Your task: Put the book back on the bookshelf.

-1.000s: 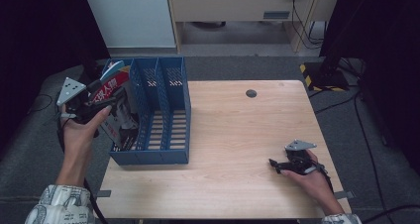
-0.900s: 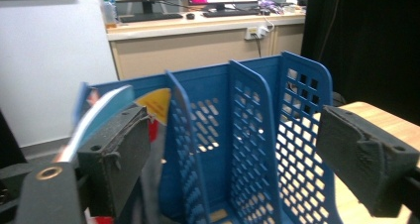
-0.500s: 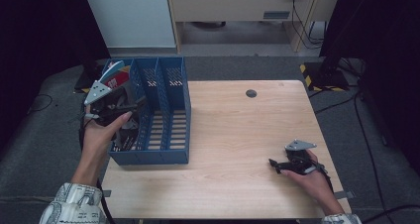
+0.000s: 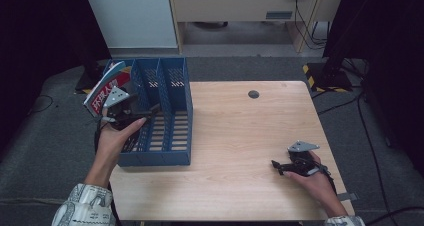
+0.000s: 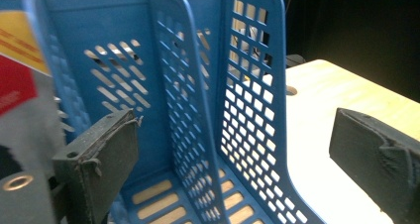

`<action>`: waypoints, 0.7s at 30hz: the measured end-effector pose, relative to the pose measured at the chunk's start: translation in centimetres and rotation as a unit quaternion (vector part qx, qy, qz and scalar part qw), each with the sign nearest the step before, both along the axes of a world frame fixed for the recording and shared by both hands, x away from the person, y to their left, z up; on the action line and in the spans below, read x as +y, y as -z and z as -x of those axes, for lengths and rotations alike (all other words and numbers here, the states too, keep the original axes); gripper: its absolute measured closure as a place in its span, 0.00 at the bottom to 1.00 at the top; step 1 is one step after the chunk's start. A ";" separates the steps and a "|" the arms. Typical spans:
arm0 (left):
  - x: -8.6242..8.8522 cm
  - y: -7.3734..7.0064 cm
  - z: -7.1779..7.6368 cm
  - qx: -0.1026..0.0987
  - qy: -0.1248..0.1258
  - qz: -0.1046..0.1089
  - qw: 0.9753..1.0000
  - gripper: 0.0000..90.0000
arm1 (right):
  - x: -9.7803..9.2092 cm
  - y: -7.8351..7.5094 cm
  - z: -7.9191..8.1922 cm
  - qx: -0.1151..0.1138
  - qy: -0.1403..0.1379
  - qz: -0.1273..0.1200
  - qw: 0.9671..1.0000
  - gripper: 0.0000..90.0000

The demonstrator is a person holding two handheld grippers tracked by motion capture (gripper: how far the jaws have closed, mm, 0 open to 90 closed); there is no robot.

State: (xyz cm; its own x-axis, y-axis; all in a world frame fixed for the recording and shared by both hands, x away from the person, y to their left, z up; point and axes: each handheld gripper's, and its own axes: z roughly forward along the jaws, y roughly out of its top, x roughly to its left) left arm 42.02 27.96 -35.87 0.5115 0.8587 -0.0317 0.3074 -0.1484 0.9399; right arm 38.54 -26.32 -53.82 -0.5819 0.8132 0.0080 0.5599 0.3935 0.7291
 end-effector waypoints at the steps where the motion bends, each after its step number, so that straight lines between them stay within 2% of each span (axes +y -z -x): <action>1: -0.5 0.3 -0.1 0.004 0.006 -0.006 1.000 0.05 | 0.0 0.0 0.0 0.000 0.000 0.000 1.000 0.16; 7: -1.8 0.9 -0.2 0.013 0.019 -0.009 1.000 0.04 | 0.0 0.0 0.0 -0.001 0.000 0.000 1.000 0.16; 14: -4.8 2.4 -0.4 0.028 0.045 -0.024 0.998 0.04 | 0.0 0.0 0.0 0.000 0.000 0.001 1.000 0.16; 21: -7.1 3.5 -0.3 0.036 0.062 -0.028 0.997 0.04 | 0.0 0.0 0.0 0.004 0.004 0.001 1.000 0.12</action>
State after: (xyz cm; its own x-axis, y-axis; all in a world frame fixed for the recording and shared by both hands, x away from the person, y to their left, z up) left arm 42.30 20.90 -39.39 0.6119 0.7905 -0.0258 0.3497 -0.2412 0.9053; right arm 38.56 -26.30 -53.83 -0.5749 0.8182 0.0107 0.5693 0.3906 0.7234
